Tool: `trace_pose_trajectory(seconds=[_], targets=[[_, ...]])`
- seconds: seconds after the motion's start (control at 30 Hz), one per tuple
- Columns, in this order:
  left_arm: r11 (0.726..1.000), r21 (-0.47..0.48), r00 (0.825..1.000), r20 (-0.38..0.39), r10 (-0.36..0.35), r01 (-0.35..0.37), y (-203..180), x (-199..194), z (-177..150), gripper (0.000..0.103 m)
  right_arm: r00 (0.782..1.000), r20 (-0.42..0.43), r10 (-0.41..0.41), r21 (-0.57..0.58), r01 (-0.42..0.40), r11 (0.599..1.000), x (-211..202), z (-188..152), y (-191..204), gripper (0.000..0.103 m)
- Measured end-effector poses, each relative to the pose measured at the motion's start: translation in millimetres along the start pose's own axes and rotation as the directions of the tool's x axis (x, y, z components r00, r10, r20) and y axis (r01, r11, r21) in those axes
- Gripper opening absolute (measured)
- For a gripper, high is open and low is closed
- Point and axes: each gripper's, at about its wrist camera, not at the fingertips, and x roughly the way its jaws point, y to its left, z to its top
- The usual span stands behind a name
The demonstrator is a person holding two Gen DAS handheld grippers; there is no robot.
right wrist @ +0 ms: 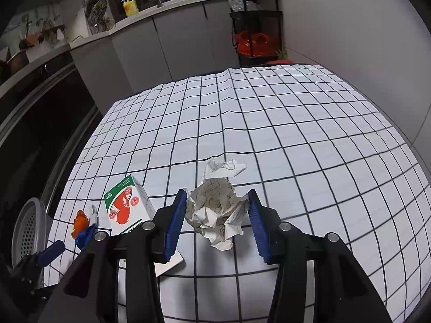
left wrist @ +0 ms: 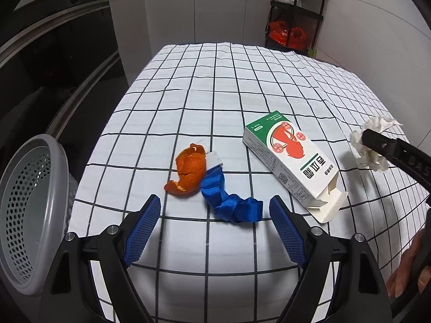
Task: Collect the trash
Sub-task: 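Grasp the crumpled white paper with the right gripper while the left grasps the blue strip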
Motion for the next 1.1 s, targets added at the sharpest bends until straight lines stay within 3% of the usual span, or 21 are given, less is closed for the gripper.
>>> trace_pose_trajectory(seconds=[0.1,0.23,0.37,1.1], targets=[[1.000,0.002,1.000,-0.011,-0.002,0.002,-4,4,-1,0.065,1.000,0.010,0.009,0.025,-0.009,1.000,-7,-1,-7,0.045],[1.000,-0.008,0.999,-0.038,-0.018,0.018,-6,9,-6,0.038,1.000,0.009,0.017,0.039,-0.017,0.999,-10,-5,-12,0.045],[1.000,-0.007,0.999,-0.030,-0.022,0.022,-3,4,-8,0.027,1.000,0.003,0.027,0.045,-0.027,0.999,-11,-10,-13,0.045],[1.000,-0.011,0.995,0.091,-0.028,0.029,37,-83,-7,0.024,0.998,0.022,0.065,0.024,-0.066,0.998,-61,-29,-7,0.045]])
